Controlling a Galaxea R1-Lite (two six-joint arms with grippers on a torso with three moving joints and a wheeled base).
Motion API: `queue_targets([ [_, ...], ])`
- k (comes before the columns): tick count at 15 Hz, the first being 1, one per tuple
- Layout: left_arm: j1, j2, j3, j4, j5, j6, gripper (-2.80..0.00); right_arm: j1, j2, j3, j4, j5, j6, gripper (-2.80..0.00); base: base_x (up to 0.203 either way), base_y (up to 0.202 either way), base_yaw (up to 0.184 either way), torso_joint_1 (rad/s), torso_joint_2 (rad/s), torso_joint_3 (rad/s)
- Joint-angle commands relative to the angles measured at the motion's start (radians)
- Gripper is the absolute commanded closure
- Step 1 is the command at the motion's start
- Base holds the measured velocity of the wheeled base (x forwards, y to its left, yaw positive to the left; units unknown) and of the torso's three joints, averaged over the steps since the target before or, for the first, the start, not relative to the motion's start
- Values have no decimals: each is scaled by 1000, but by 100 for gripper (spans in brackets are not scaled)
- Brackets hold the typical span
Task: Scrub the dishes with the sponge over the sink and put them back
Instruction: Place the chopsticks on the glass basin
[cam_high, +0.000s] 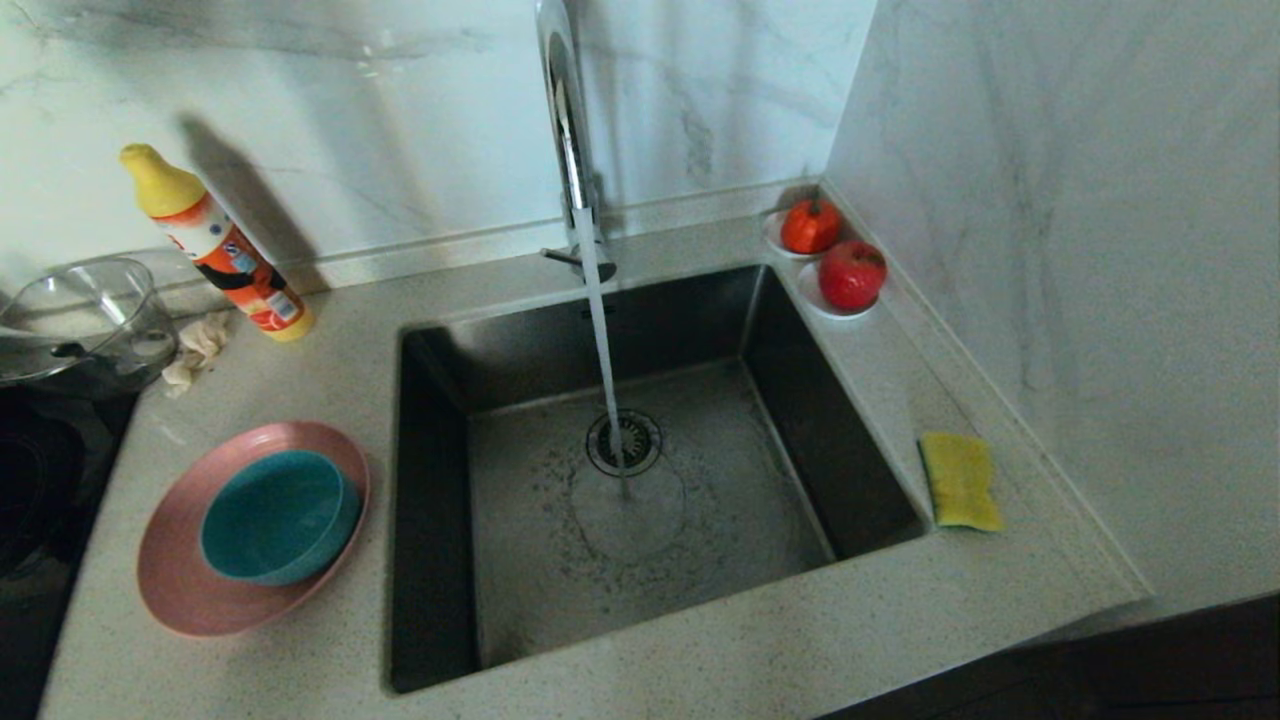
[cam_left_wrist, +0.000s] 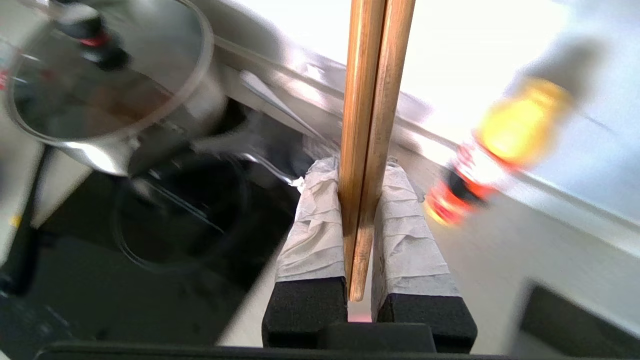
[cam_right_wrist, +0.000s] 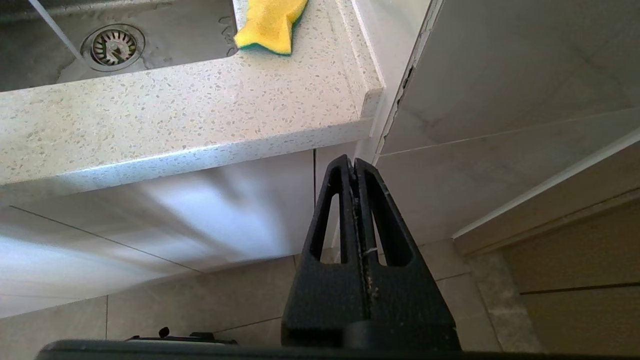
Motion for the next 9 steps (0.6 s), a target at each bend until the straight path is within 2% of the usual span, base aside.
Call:
queue_targets([
  [1, 71, 92, -1, -110, -2, 26, 0, -1, 0, 0, 0, 0, 0, 0, 0, 0, 0, 0, 0, 0],
  [4, 129, 179, 3, -292, -10, 130, 0, -2, 0, 0, 0, 0, 0, 0, 0, 0, 0, 0, 0, 0],
  [7, 164, 265, 3, -402, -68, 179, 0, 0, 0, 0, 0, 0, 0, 0, 0, 0, 0, 0, 0, 0],
  [9, 176, 325, 1, -481, -85, 203, 0, -2, 0, 0, 0, 0, 0, 0, 0, 0, 0, 0, 0, 0],
])
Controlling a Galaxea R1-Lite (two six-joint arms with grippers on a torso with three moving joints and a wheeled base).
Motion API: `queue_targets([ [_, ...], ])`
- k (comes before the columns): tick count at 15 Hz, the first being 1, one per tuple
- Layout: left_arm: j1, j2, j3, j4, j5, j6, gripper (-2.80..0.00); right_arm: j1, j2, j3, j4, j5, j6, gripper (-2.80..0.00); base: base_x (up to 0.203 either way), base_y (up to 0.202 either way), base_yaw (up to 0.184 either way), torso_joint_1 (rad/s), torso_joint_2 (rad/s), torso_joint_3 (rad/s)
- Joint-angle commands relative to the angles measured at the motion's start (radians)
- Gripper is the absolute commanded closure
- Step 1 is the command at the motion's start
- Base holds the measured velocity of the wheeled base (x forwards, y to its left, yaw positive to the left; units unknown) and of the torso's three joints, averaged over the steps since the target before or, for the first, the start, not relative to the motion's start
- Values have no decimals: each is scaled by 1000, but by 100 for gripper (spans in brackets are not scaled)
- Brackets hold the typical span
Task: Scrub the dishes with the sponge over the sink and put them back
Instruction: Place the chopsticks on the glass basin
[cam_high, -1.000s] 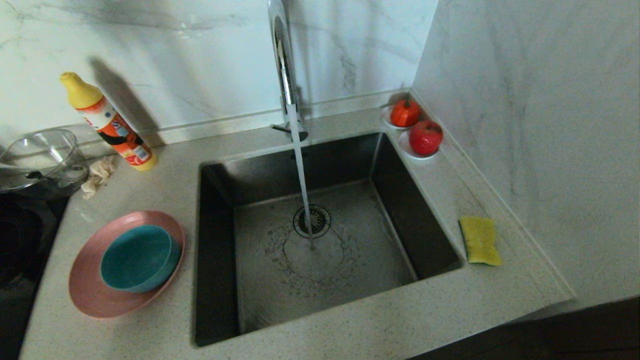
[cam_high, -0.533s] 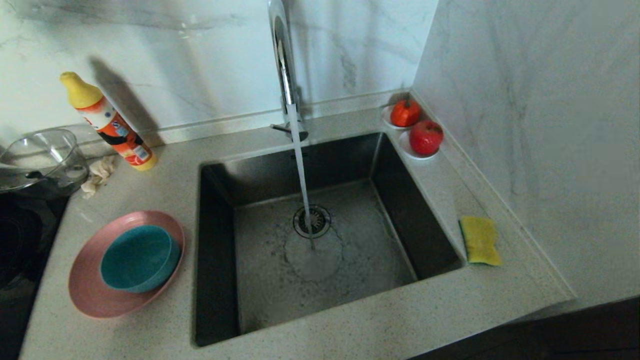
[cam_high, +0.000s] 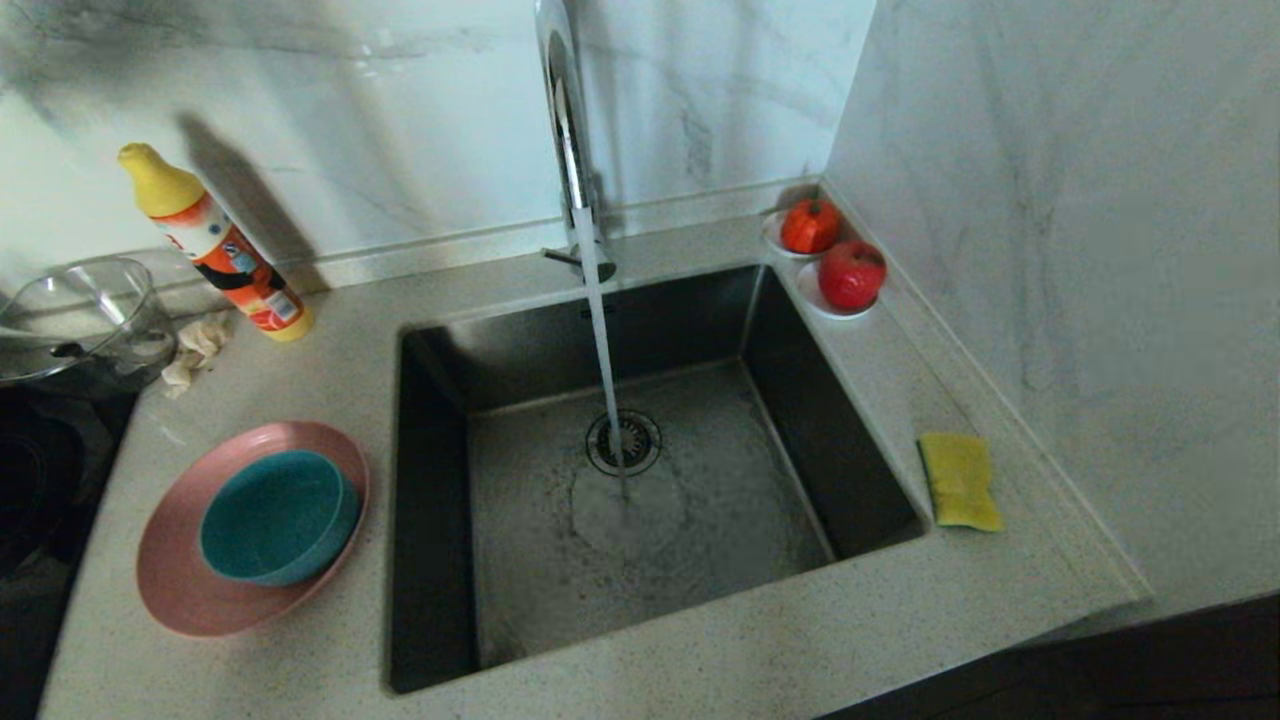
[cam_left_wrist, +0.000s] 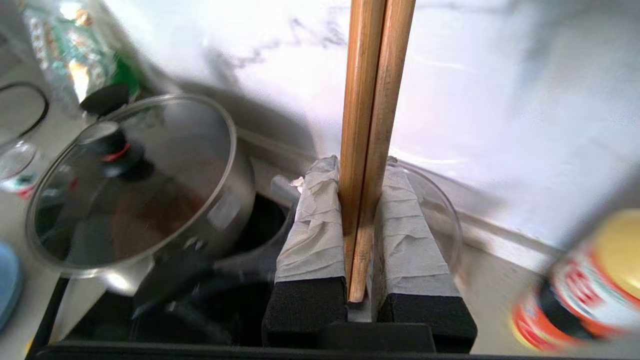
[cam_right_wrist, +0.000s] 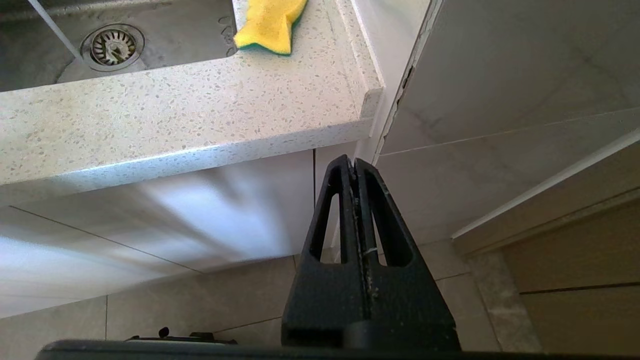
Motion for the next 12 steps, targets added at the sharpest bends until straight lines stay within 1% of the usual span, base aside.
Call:
queue_targets([
  [1, 15, 108, -3, -90, -4, 22, 0, 0, 0, 0, 0, 0, 0, 0, 0, 0, 0, 0, 0, 0],
  [4, 23, 208, 0, -270, -6, 75, 0, 0, 0, 0, 0, 0, 0, 0, 0, 0, 0, 0, 0, 0],
  [7, 30, 299, 4, -444, -3, 103, 0, -1, 0, 0, 0, 0, 0, 0, 0, 0, 0, 0, 0, 0],
  [10, 31, 360, 20, -544, 2, 131, 0, 0, 0, 0, 0, 0, 0, 0, 0, 0, 0, 0, 0, 0],
  [12, 32, 386, 28, -564, 2, 133, 0, 0, 0, 0, 0, 0, 0, 0, 0, 0, 0, 0, 0, 0],
])
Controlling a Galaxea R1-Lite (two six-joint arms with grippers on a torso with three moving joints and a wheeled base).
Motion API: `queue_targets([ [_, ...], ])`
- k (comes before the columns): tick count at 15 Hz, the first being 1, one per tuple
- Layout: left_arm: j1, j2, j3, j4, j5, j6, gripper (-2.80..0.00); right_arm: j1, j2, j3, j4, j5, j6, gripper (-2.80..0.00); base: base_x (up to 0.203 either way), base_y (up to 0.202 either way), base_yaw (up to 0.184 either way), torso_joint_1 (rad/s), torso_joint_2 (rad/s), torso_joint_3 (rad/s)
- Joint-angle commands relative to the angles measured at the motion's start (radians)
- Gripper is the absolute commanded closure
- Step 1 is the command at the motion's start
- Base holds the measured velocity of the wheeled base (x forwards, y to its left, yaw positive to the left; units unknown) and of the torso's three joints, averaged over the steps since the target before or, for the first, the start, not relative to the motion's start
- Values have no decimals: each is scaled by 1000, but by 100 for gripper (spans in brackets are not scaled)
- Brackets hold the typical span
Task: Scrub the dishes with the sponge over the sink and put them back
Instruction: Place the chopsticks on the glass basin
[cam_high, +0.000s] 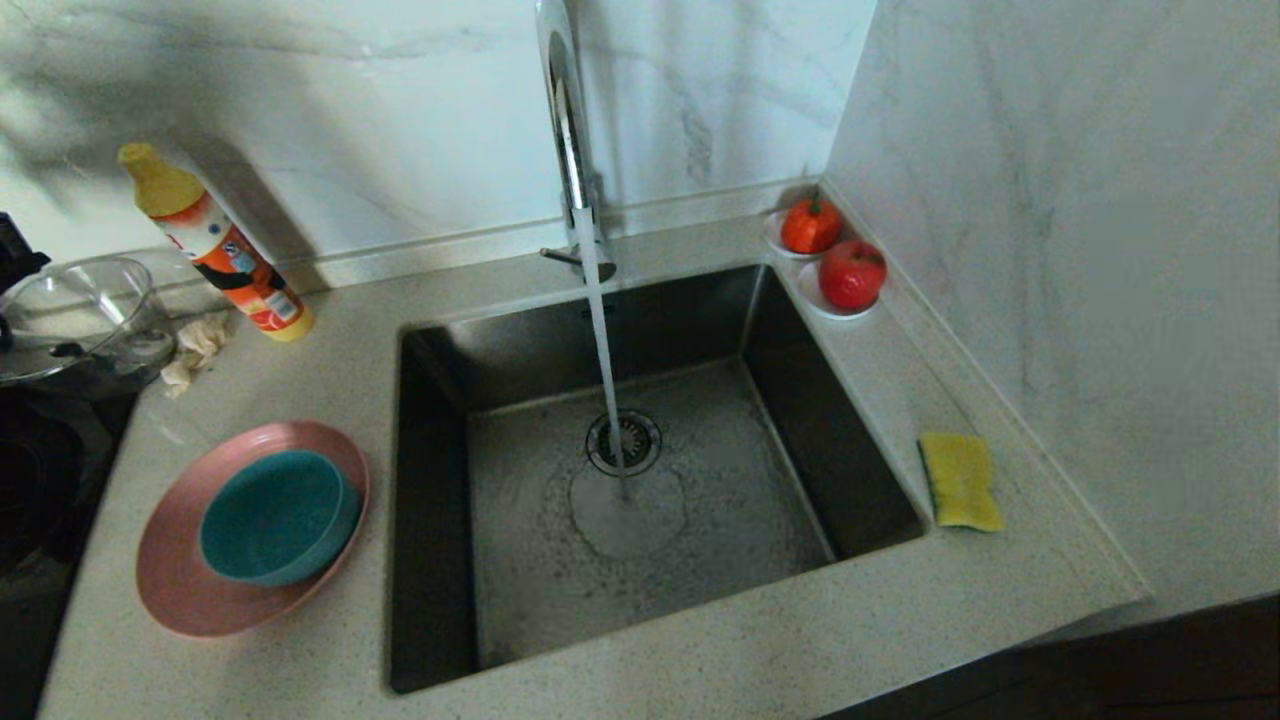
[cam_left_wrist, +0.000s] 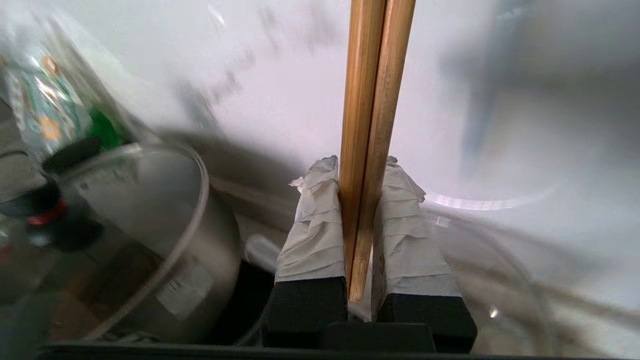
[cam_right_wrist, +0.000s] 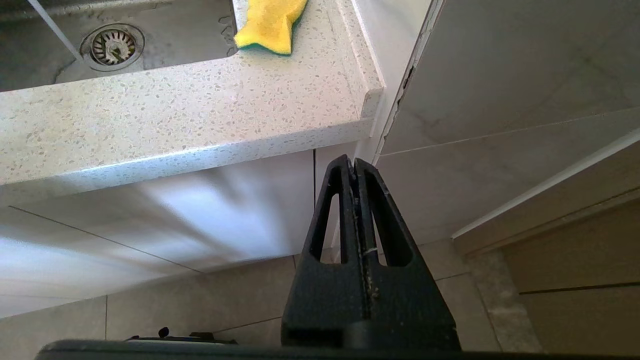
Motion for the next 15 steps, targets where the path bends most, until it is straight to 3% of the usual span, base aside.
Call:
queue_targets([
  [1, 3, 53, 17, -14, 4, 1, 0, -1, 0, 0, 0, 0, 0, 0, 0, 0, 0, 0, 0, 0],
  [15, 10, 133, 1, -25, 0, -1, 0, 0, 0, 0, 0, 0, 0, 0, 0, 0, 0, 0, 0, 0],
])
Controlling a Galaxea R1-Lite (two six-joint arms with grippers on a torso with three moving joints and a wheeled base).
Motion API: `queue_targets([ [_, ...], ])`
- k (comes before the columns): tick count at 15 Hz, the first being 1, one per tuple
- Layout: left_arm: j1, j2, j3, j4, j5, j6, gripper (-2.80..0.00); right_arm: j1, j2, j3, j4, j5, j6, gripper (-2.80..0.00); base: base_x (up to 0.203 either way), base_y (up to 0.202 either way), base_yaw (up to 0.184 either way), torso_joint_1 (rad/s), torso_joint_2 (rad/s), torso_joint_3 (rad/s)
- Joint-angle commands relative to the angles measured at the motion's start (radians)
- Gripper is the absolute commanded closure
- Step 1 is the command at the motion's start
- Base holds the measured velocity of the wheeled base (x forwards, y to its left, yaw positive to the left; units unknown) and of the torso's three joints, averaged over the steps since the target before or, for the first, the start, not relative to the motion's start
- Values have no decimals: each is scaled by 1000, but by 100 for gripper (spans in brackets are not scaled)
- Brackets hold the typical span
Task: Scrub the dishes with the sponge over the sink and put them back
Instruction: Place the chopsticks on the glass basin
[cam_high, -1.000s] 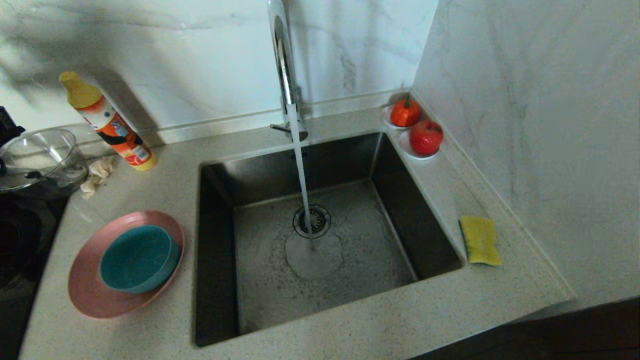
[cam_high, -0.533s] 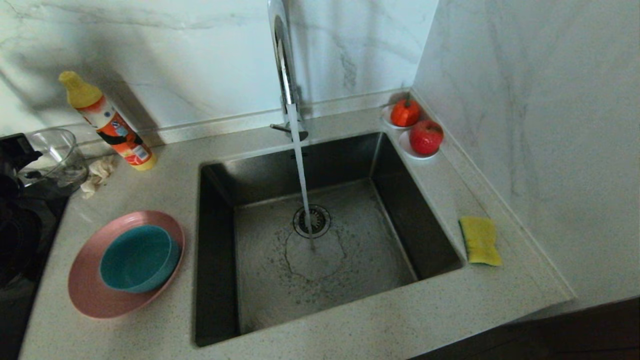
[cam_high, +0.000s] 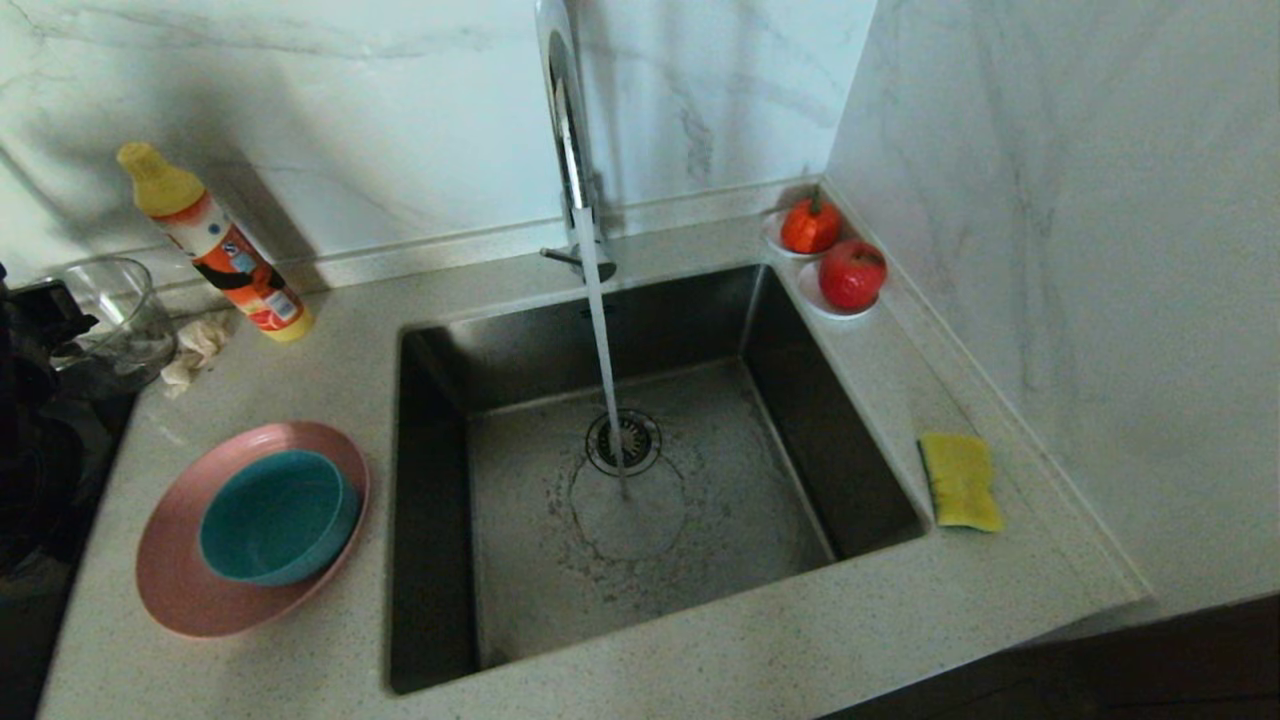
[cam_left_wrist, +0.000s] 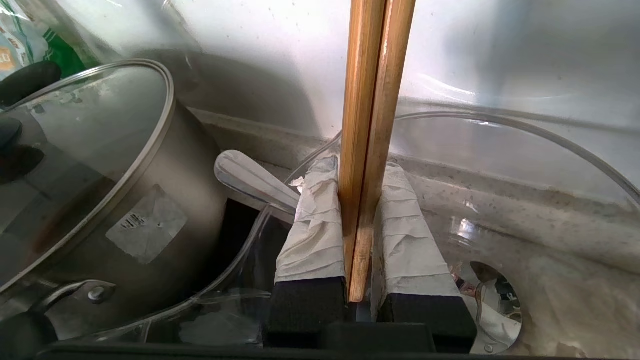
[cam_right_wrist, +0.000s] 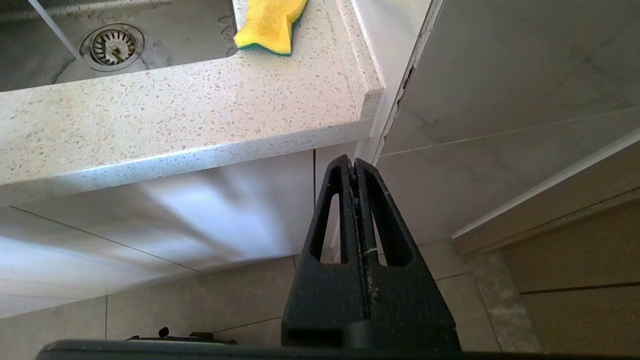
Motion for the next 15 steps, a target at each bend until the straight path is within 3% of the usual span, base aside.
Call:
queue_targets([
  [1, 1, 11, -17, -5, 2, 1, 0, -1, 0, 0, 0, 0, 0, 0, 0, 0, 0, 0, 0, 0],
  [8, 1, 23, -36, 5, 1, 3, 0, -1, 0, 0, 0, 0, 0, 0, 0, 0, 0, 0, 0, 0],
  [9, 1, 29, -37, 1, 1, 3, -280, 0, 0, 0, 0, 0, 0, 0, 0, 0, 0, 0, 0, 0],
  [15, 1, -9, -45, -3, 2, -12, -280, 0, 0, 0, 0, 0, 0, 0, 0, 0, 0, 0, 0, 0],
])
